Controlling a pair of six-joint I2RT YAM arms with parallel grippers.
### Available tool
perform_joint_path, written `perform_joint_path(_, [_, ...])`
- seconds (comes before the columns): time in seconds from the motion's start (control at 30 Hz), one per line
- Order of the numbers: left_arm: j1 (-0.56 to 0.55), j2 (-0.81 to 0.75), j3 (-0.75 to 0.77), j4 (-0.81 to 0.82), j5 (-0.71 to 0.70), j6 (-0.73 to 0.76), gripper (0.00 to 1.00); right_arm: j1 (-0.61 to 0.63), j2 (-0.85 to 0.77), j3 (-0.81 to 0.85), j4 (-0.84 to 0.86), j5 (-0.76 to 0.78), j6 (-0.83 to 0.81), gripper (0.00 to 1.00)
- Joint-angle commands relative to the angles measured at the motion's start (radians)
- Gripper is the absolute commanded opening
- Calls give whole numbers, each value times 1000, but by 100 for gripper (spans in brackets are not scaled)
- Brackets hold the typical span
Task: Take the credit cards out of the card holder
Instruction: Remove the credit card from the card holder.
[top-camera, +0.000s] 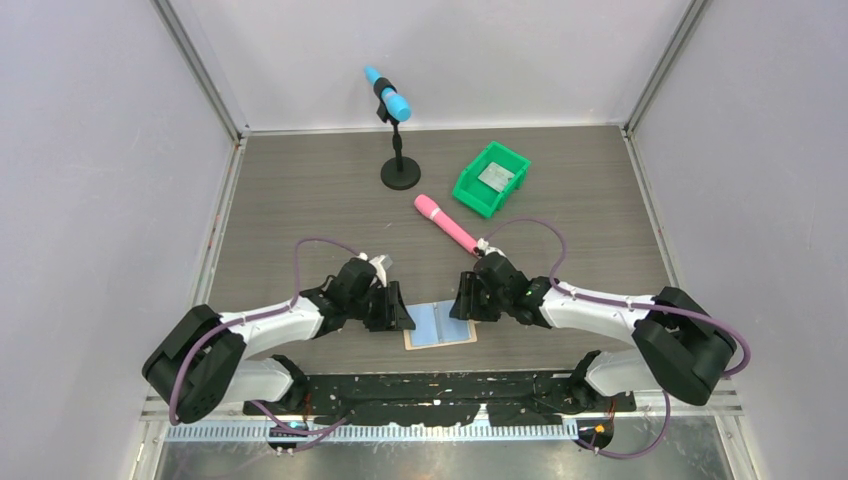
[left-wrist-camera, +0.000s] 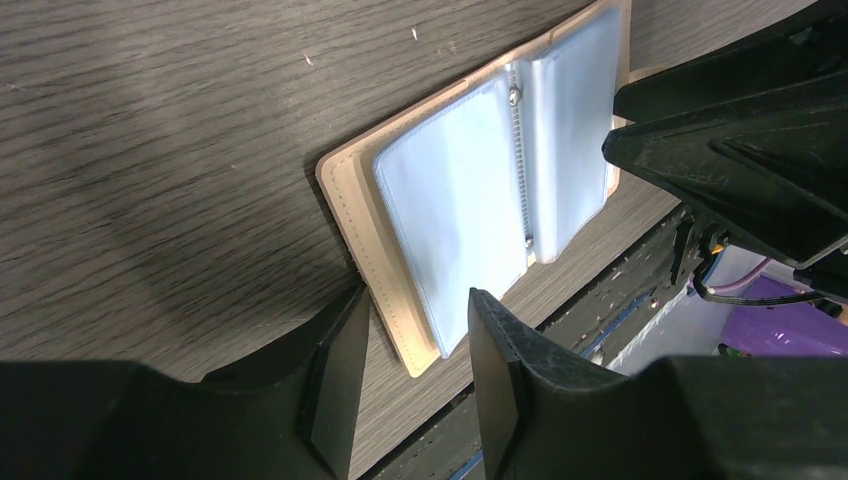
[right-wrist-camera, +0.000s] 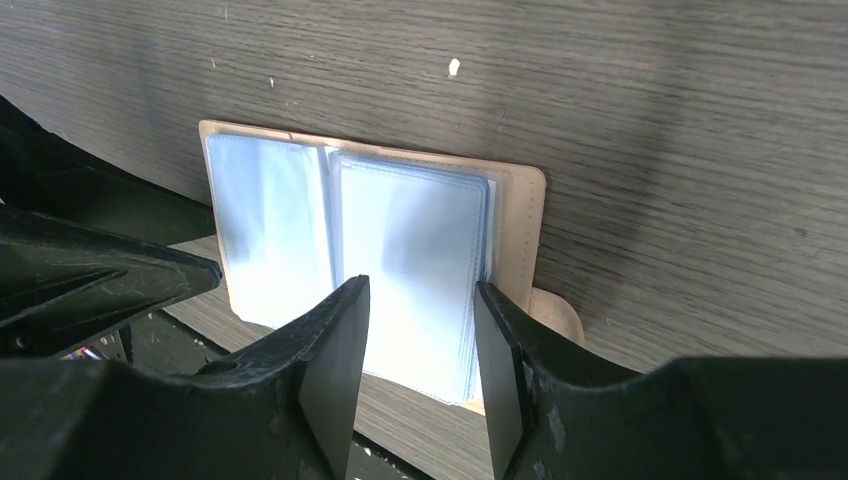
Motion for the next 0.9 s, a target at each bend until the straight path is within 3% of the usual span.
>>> perform_joint_path(0.0, [2, 15, 0, 21, 6, 4, 43, 6, 16, 8, 6, 7, -11, 50])
perform_joint_path(0.2, [2, 30, 0, 33, 15, 3, 43, 7, 21, 10, 22, -18, -17, 50])
perform_joint_path(0.43, [2, 43, -1, 51, 23, -2, 41, 7, -19, -40, 209, -125, 20, 49])
perform_joint_path(0.87, [2, 42, -16, 69, 28, -16, 40, 8, 28, -59, 338, -237, 45, 47])
